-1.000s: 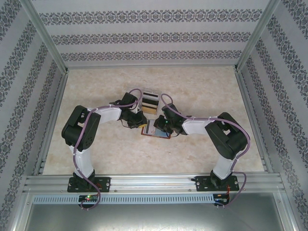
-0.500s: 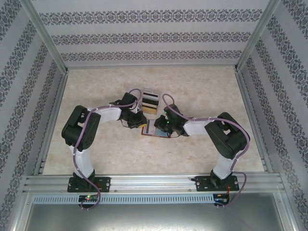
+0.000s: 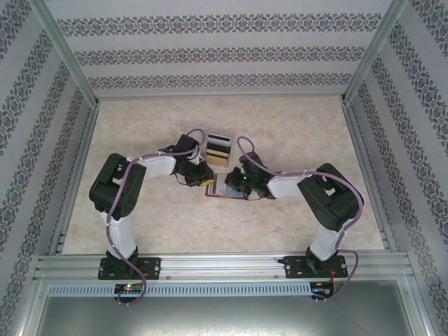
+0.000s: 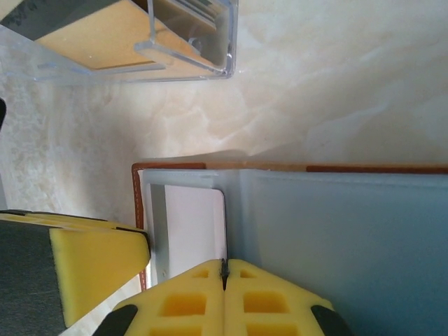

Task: Take the credit cards out of the card holder

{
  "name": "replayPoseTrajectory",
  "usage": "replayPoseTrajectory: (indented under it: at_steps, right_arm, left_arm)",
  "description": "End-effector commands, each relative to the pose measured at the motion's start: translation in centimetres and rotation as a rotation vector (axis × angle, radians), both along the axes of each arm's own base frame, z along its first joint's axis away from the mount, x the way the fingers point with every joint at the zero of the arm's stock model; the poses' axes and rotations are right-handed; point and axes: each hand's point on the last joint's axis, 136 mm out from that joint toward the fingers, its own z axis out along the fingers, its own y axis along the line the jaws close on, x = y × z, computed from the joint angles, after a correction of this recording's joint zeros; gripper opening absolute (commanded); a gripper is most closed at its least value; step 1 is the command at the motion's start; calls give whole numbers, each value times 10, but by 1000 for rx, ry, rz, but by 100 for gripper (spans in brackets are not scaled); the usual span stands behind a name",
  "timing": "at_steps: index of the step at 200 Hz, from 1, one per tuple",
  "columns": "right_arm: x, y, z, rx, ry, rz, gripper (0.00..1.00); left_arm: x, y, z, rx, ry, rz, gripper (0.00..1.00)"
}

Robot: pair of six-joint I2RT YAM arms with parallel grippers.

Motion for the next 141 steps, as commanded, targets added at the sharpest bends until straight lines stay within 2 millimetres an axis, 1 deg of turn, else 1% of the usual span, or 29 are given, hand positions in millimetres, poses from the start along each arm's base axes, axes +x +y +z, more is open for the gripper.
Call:
replayPoseTrajectory:
  at_steps: [1, 25, 37, 57, 80, 94, 108, 126, 141]
  right_arm:
    - [-2, -6, 4, 9, -24, -11, 0]
    - [-5, -21, 2, -15, -27, -44, 0]
    - [-5, -25, 2, -24, -28, -57, 0]
    - [-7, -21, 3, -9, -22, -45, 0]
    - [-7, -14, -1, 11, 2, -36, 0]
    - [-8, -12, -4, 16, 18, -31, 12]
    - [-10, -11, -10, 3, 53, -34, 19]
    - [-14, -10, -20, -1, 97, -45, 23]
    - [-17, -9, -28, -5, 124, -53, 23]
  left_arm:
    - [-8, 3, -2, 34, 15, -24, 19]
    - [-10, 4, -5, 40, 24, -27, 18]
    - [-10, 3, -8, 38, 32, -27, 16]
    - [-10, 2, -9, 29, 37, -26, 14]
    - [-10, 0, -8, 23, 36, -32, 14]
    - [-10, 1, -7, 25, 35, -34, 14]
    - [-10, 2, -9, 34, 40, -35, 14]
    - [-12, 5, -16, 54, 56, -27, 13]
    - [-15, 8, -23, 69, 70, -24, 13]
